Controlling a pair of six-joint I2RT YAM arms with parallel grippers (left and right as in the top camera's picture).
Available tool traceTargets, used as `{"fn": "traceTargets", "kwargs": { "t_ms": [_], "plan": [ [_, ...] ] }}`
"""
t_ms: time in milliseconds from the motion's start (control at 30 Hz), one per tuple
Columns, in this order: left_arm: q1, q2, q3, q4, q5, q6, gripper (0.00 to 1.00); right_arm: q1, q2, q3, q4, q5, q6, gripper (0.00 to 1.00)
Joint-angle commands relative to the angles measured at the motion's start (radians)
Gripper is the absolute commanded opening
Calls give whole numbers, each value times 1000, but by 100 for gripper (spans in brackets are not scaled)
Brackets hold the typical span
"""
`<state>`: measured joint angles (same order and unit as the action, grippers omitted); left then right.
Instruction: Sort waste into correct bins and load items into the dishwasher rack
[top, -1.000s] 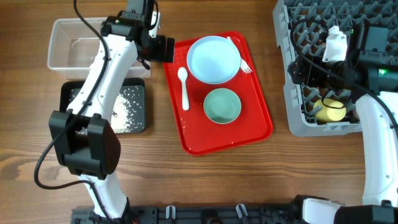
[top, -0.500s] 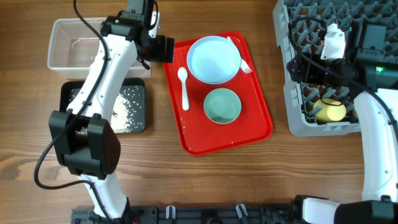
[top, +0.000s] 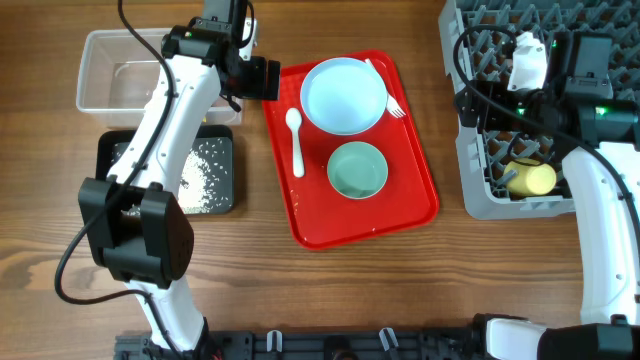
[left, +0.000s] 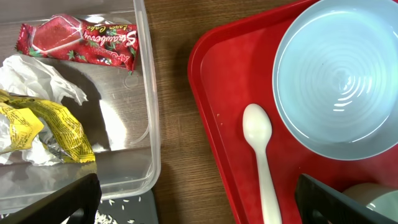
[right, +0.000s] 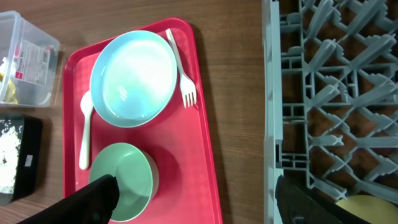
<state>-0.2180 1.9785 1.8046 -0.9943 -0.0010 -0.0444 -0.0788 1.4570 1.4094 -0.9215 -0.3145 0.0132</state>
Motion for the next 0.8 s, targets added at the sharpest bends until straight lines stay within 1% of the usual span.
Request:
{"fn": "traceTargets", "kwargs": {
  "t_ms": [0, 233, 500, 767],
  "plan": [
    [-3, -15, -5, 7, 11, -12, 100, 9, 12, -8, 19, -24, -14, 85],
    [-3, -15, -5, 16, 12, -12, 100, 14, 12, -8, 20, -25, -15, 85],
    [-3, -15, -5, 24, 11, -8, 100, 73, 12, -8, 39, -24, -39, 86],
    [-3, -15, -5, 25, 11, 14, 100, 93, 12, -8, 49, -24, -40, 86]
  ]
}}
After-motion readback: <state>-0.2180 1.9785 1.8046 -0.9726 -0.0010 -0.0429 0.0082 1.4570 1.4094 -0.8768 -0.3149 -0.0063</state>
